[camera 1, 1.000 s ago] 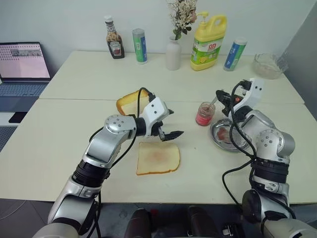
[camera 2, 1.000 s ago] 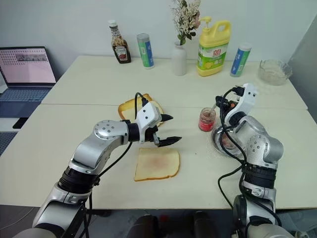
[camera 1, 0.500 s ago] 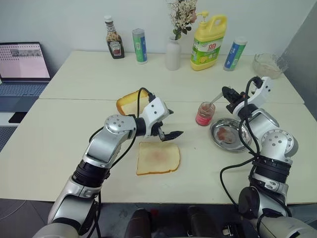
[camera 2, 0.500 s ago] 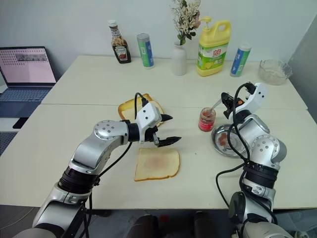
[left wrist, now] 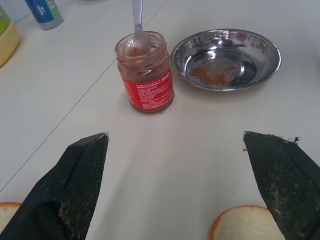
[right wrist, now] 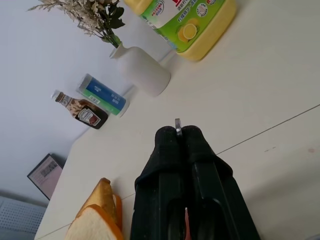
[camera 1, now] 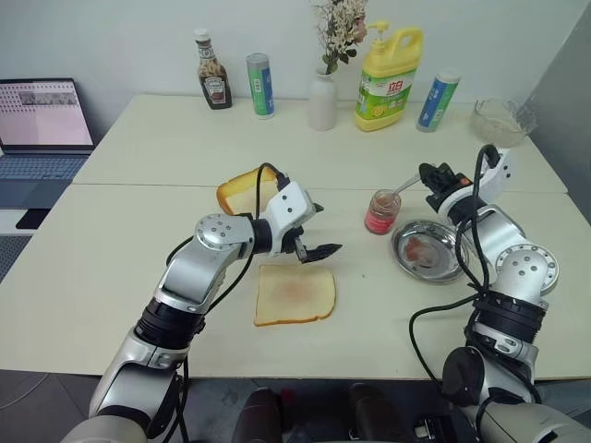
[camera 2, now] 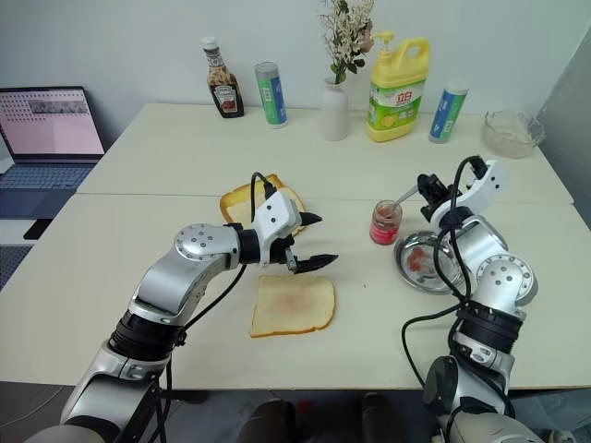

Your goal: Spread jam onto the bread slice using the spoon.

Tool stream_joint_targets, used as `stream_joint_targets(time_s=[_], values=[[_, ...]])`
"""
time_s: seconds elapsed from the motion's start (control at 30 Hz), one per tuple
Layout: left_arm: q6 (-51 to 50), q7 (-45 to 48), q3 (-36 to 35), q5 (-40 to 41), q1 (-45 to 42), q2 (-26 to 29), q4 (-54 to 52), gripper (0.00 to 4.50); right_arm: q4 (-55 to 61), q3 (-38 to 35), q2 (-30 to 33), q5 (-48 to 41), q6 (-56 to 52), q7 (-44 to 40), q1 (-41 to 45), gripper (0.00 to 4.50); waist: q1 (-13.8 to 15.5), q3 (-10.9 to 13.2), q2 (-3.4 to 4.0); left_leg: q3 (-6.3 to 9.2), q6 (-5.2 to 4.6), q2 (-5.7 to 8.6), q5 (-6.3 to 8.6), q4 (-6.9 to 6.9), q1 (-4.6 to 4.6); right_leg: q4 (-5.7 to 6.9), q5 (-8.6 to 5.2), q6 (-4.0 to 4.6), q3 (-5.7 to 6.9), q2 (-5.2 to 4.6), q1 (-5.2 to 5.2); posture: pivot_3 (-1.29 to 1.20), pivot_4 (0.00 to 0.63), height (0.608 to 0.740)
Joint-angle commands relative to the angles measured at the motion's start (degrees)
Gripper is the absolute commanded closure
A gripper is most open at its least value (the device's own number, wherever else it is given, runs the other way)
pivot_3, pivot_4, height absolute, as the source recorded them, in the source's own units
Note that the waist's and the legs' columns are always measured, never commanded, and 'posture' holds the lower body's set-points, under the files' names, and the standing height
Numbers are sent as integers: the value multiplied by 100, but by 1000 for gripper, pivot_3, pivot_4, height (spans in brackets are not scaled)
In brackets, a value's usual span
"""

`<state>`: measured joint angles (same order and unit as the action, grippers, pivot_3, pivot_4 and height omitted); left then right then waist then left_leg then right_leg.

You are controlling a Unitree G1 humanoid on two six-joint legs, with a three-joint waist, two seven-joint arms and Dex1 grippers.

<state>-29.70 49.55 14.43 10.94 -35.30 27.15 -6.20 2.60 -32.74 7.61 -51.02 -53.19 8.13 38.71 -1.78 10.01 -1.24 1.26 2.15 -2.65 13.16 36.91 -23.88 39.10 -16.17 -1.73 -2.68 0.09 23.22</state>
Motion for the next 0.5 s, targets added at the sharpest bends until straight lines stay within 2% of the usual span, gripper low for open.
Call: stream_joint_targets(time_s=[0.03,0.23,0.33,0.5], values=[[132,21,26,-32,-31,-38,-55,0,211,-95,64,-354,22,116,108,4438,-1,0,0,0,0,0,0,0,0,0,0,0,0,0,0,0,150,740],[150,43,20,-46,-51,-43,-22,0,294,95,285,-345,57,47,-3,4438,-1,0,1,0,0,0,0,-1,0,-1,0,0,0,0,0,0,150,740],[149,56,17,-49,-50,-39,-22,0,486,616,613,109,180,-275,-142,4438,-2,1,2,-1,0,1,0,-1,-1,-3,0,0,0,0,0,0,150,740],[142,83,15,-62,-49,-42,-31,0,803,1916,1279,1224,711,-1056,-280,4438,-9,3,5,-1,-1,0,0,-2,0,-4,-1,-1,-1,2,2,0,150,740]])
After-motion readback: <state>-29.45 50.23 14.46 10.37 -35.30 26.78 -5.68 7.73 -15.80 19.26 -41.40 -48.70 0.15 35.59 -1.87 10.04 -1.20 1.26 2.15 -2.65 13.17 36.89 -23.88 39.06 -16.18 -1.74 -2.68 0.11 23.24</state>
